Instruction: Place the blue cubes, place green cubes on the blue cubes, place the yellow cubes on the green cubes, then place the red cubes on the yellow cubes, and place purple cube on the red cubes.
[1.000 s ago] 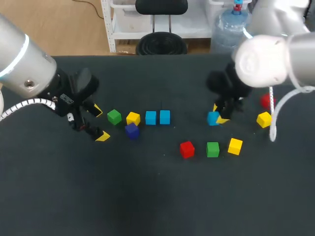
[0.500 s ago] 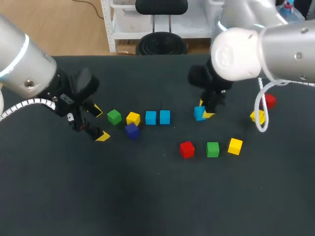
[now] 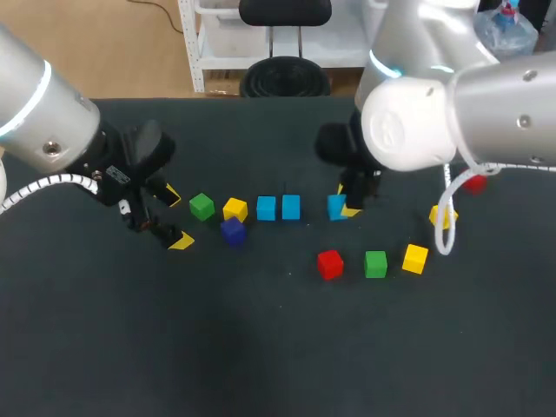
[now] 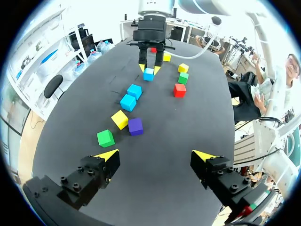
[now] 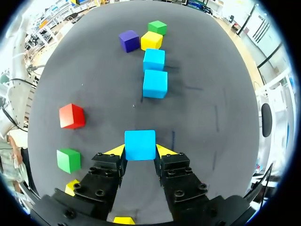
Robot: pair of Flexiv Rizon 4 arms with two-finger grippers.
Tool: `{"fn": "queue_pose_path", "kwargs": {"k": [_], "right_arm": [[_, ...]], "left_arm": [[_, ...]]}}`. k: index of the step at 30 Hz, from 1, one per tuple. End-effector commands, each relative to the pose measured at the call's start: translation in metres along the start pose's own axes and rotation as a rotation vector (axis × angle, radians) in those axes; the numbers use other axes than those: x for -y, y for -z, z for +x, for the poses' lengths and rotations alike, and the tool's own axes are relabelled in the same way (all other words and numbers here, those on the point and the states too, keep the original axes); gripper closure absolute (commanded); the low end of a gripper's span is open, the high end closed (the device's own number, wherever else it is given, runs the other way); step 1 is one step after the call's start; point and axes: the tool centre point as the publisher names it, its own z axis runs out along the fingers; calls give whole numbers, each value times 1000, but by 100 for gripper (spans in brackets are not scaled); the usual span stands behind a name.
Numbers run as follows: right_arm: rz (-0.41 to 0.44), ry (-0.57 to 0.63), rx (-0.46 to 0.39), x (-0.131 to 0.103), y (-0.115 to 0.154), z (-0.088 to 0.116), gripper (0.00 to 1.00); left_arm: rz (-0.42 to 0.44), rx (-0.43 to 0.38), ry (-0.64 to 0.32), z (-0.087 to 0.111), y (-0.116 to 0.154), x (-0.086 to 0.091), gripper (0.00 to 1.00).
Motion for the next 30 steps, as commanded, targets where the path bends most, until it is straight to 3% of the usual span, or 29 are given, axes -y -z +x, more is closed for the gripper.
{"fn": "queue_pose_path", "kwargs": {"k": [1, 6, 30], "right_arm": [[47, -3, -4, -7, 1, -1, 100], [-12, 12, -1, -3, 0, -4, 100], [-4, 17, -11, 0, -5, -10, 100]], "left_arm": [[3, 1, -1, 0, 0, -1, 0], [3, 1, -1, 0, 0, -1, 0], [3, 1, -1, 0, 0, -1, 0]]}}
